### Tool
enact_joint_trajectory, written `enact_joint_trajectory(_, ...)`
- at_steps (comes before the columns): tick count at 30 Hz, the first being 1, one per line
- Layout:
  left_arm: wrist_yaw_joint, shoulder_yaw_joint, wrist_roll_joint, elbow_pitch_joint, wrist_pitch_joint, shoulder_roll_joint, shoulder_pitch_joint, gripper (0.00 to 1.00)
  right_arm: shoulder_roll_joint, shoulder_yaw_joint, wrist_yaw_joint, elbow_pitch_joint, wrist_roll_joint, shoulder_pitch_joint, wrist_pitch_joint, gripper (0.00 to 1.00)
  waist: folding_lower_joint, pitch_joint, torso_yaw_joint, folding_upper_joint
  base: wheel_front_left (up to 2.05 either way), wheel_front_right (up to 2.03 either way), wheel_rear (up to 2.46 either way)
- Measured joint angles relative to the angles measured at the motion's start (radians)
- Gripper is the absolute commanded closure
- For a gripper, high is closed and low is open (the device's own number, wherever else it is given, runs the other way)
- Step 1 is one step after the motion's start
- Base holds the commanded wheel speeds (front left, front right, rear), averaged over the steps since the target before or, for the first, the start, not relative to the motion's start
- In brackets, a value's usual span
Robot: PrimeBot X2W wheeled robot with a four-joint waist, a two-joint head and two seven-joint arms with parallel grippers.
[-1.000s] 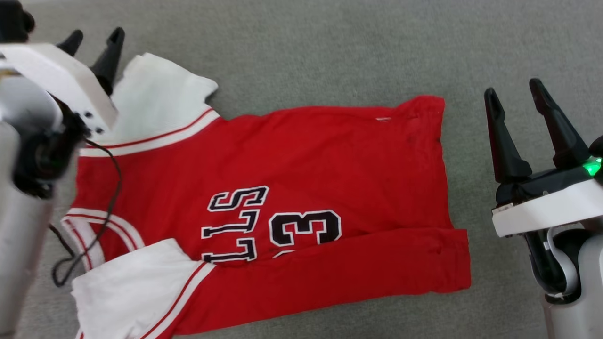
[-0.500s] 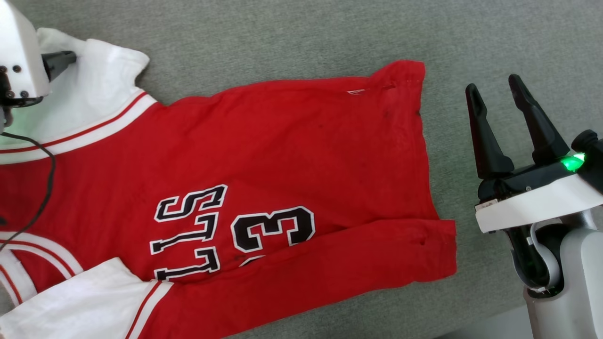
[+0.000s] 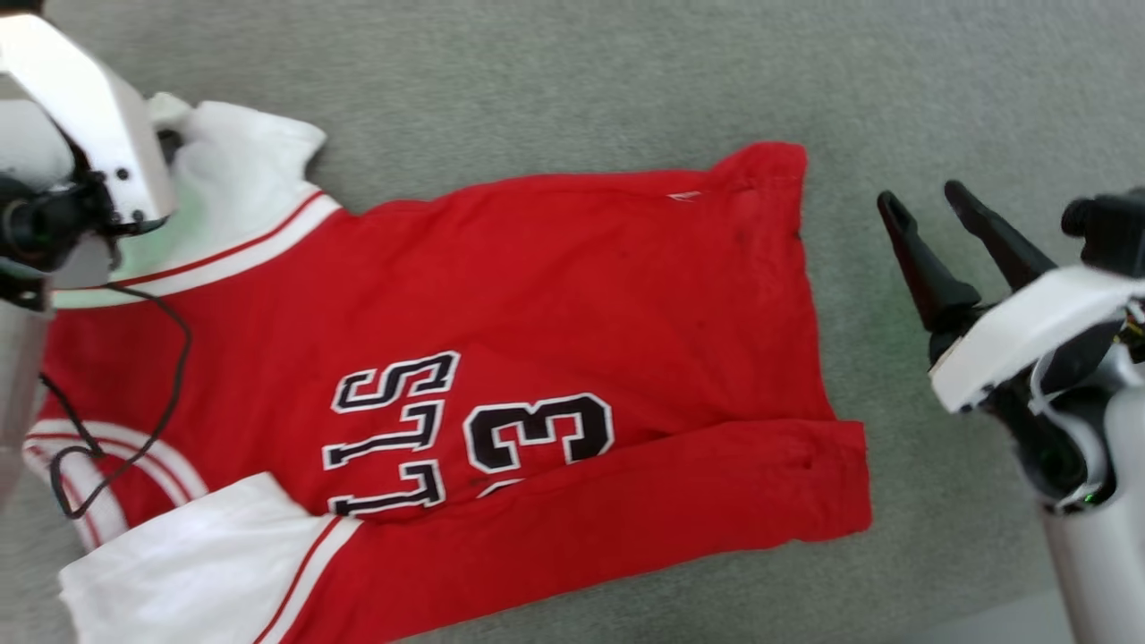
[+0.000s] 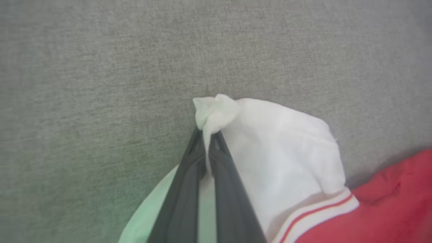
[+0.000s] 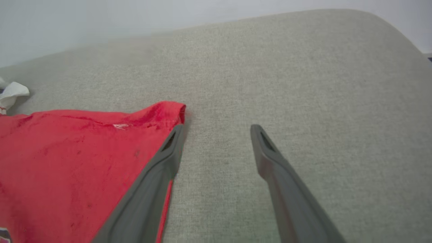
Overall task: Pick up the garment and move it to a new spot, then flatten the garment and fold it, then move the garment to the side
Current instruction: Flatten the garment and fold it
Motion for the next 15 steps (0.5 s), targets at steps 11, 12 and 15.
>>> enact_joint_trajectory(11,-0.061,-0.046,0.036,-0.050,-0.108,-0.091,-0.065,1.00,-0.119,0.085,0.000,0.188,0.113,-0.215,0.343,0.00,0.0000,-0.012,0.139,0.0000,0.00,0.00,0.00)
enact_joint_trajectory(12,-0.065,-0.049,0.037,-0.056,-0.116,-0.097,-0.067,1.00,-0.124,0.093,0.000,0.202,0.115,-0.232,0.364,0.00,0.0000,-0.006,0.148,0.0000,0.00,0.00,0.00)
enact_joint_trajectory(15,-0.076,-0.057,0.042,-0.070,-0.135,-0.112,-0.073,1.00,-0.136,0.117,0.000,0.252,0.120,-0.277,0.421,0.00,0.0000,0.012,0.173,0.0000,0.00,0.00,0.00)
